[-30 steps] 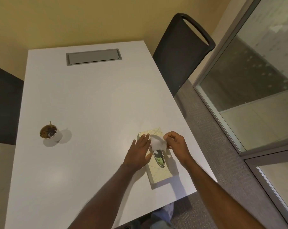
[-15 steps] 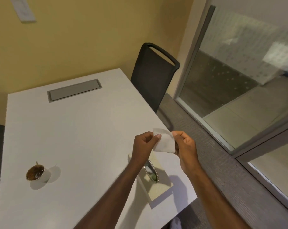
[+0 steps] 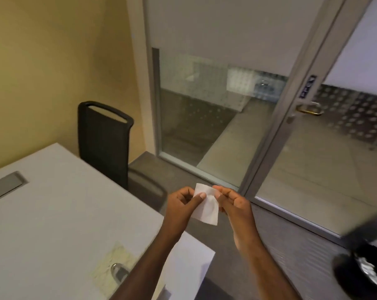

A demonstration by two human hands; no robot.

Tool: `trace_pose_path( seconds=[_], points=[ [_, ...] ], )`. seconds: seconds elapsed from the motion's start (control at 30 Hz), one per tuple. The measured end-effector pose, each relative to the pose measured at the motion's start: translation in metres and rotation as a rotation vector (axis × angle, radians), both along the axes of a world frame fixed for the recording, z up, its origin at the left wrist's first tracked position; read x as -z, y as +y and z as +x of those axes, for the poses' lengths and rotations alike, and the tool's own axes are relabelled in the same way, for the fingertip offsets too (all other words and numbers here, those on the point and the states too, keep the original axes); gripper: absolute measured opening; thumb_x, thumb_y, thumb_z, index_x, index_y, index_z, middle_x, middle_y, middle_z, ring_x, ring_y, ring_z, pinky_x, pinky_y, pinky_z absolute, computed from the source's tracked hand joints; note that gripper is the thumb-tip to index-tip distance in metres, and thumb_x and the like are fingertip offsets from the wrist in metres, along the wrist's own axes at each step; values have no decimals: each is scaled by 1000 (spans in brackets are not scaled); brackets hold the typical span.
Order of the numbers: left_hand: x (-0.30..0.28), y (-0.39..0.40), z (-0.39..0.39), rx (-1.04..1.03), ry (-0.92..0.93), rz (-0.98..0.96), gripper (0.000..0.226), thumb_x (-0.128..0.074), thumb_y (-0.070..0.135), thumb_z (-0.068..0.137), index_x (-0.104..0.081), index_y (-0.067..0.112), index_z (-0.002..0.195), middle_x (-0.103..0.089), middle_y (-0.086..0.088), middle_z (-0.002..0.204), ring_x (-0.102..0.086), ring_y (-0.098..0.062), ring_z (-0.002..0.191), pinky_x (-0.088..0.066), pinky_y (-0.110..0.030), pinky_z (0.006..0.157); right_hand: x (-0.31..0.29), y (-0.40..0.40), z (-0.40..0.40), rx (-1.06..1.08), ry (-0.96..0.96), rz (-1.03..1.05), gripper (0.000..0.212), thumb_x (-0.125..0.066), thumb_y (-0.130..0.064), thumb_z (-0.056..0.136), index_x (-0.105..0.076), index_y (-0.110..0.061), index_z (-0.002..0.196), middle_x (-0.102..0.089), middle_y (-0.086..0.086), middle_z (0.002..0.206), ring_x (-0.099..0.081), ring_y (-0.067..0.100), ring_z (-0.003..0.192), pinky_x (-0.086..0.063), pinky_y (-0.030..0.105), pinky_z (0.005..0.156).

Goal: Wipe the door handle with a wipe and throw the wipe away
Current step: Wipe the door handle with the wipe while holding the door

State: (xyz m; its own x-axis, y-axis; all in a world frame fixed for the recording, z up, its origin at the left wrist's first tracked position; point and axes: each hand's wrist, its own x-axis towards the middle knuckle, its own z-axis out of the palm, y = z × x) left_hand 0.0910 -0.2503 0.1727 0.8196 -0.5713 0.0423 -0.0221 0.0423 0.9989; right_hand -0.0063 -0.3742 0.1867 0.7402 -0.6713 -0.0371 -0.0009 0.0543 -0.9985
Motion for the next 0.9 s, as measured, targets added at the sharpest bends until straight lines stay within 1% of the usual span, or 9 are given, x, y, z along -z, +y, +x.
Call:
trace_pose_path(
  seconds=[0.07,0.1,0.2,0.33,0.43,0.53,0.67,0.73,0.9],
  points=[
    [-11,-36,-8,73,-14,-11,13,-72,13,91,-69,7,81,-74,-11,79,-68,-15,72,-52,-26,64,-6,-34,-17,18,-18,49,12,-68,-16,91,-75,-12,101,-77,9,97,-71,23,87,-55,32,77],
    [-15,-55,-13,101,-16,-19,12,-72,10,91,-70,5,80,-73,-14,77,-67,-18,72,-51,-29,64,-8,-52,-26,44,-32,51,10,-69,-14,91,-74,-7,96,-77,13,92,-69,25,82,-54,34,75],
    [-21,-109,-25,148,21,-32,13,-73,4,89,-73,6,77,-73,-5,70,-66,-14,66,-50,-25,59,-14,-103,-49,111,-44,45,7,-70,-10,89,-74,-5,88,-75,9,81,-67,19,75,-53,27,65],
    [-25,-197,-41,200,51,-19,16,-73,2,88,-75,8,73,-71,-2,65,-62,-9,57,-48,-24,54,-26,-189,-79,167,-76,-34,7,-74,-6,85,-76,-5,78,-73,5,71,-61,14,65,-50,25,61],
    [-33,-260,-46,203,33,-48,22,-75,1,85,-75,13,67,-71,1,62,-61,-6,54,-48,-21,51,-37,-245,-91,202,-89,-74,9,-76,-6,82,-77,-8,74,-73,6,69,-60,14,63,-48,27,61],
    [-41,-321,-46,181,-16,-69,18,-79,4,82,-76,15,68,-74,1,62,-64,-5,55,-49,-18,50,-45,-299,-97,255,-82,-134,9,-78,-10,82,-78,-12,73,-76,11,72,-61,15,61,-50,30,61],
    [-48,-395,-31,150,-24,-105,18,-80,6,82,-78,19,70,-77,-1,68,-68,-9,61,-56,-28,53,-51,-364,-87,314,-94,-156,6,-79,-12,82,-78,-10,76,-72,25,74,-58,22,61,-50,40,65],
    [-49,-435,-14,149,-48,-112,20,-81,10,83,-78,24,70,-78,1,70,-69,-11,63,-56,-33,57,-50,-396,-71,350,-106,-140,5,-80,-11,81,-77,-9,77,-73,22,73,-60,23,61,-53,40,65],
    [-49,-535,47,159,-150,-131,16,-83,18,81,-76,27,70,-75,11,66,-64,-1,59,-47,-17,51,-42,-472,-21,406,-112,-119,4,-79,-8,81,-75,-7,80,-73,11,70,-63,19,59,-58,31,58]
  ],
)
